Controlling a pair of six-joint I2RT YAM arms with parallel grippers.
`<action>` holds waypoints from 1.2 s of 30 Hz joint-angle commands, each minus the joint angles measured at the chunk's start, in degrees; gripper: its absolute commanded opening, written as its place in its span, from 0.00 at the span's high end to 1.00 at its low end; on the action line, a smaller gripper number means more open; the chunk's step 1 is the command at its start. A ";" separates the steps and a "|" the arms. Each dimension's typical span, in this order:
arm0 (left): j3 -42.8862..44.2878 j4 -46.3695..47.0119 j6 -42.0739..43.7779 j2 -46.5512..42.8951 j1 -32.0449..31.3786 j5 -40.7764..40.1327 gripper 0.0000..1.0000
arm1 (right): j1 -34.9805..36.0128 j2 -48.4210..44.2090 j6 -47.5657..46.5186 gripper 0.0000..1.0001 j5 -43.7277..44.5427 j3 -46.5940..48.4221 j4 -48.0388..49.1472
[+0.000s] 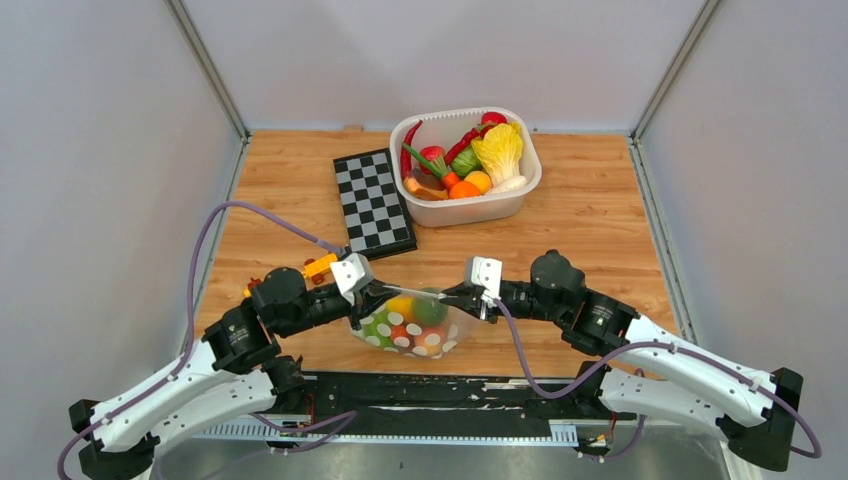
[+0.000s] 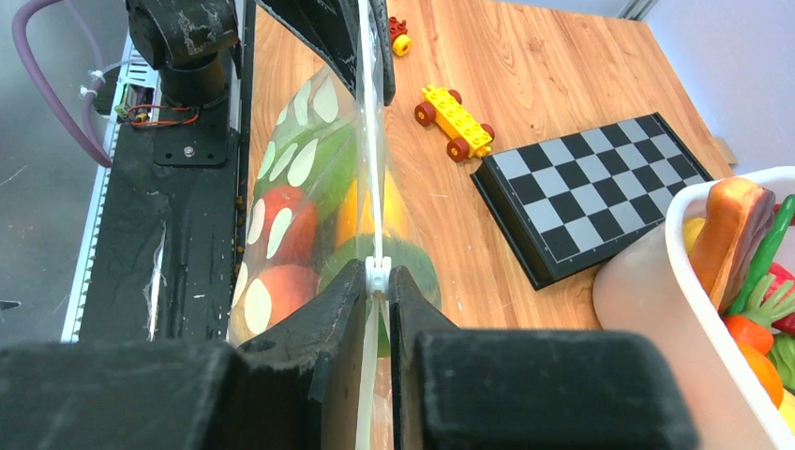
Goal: Place the food in the zip-top bag and seal the zipper
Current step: Zip the zipper food storage bag at the center of the board.
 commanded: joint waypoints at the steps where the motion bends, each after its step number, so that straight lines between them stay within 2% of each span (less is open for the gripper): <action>1: 0.26 4.76 -0.94 -2.09 0.20 -3.89 1.00 | -0.41 -1.61 -1.30 0.99 2.93 -0.66 -4.43; 25: -1.97 4.96 -1.91 -6.71 0.20 -14.67 1.00 | -0.38 -3.50 -2.63 1.00 4.02 -1.89 -8.29; 36: -3.04 3.84 -3.48 -10.24 0.20 -25.31 1.00 | -0.38 -3.47 -2.44 1.00 5.81 -1.74 -9.58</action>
